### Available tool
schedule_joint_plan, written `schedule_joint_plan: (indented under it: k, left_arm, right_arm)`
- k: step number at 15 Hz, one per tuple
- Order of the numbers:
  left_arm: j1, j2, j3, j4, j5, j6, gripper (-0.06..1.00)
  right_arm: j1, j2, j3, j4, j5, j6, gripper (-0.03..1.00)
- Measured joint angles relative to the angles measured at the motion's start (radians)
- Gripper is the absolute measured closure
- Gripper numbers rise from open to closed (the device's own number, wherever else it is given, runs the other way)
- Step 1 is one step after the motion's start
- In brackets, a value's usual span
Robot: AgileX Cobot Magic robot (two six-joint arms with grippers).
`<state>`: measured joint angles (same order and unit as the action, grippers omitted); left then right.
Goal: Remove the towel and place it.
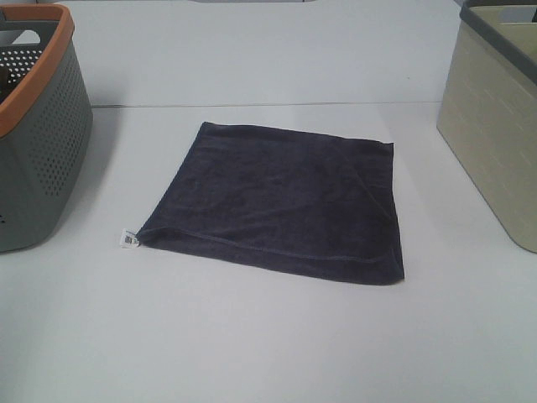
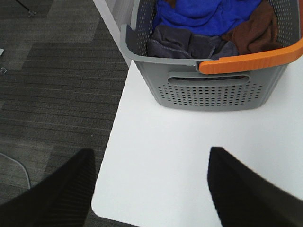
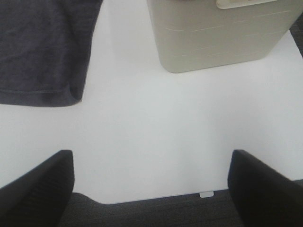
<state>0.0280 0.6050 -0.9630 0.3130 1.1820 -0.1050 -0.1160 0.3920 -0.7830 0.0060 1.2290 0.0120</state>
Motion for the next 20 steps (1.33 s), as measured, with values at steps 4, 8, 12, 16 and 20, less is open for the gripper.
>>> schedule_joint_plan:
  k: [4, 8, 12, 16, 20]
  left_arm:
    - [0.000, -0.152, 0.119, -0.103, -0.016, 0.020, 0.30]
    - [0.000, -0.305, 0.268, -0.121, -0.047, 0.024, 0.30]
    - [-0.032, -0.402, 0.405, -0.143, -0.075, 0.025, 0.30]
    - [-0.038, -0.559, 0.424, -0.197, -0.096, 0.048, 0.30]
    - [-0.038, -0.610, 0.449, -0.333, -0.102, 0.125, 0.30]
  right_arm:
    - [0.043, -0.132, 0.005, 0.007, -0.001, -0.022, 0.12]
    - [0.044, -0.289, 0.027, 0.011, -0.003, -0.022, 0.13]
    - [0.044, -0.392, 0.125, 0.078, 0.001, -0.023, 0.13]
    - [0.044, -0.396, 0.185, 0.088, 0.000, -0.047, 0.14]
    - [0.044, -0.396, 0.242, 0.091, -0.064, -0.051, 0.14]
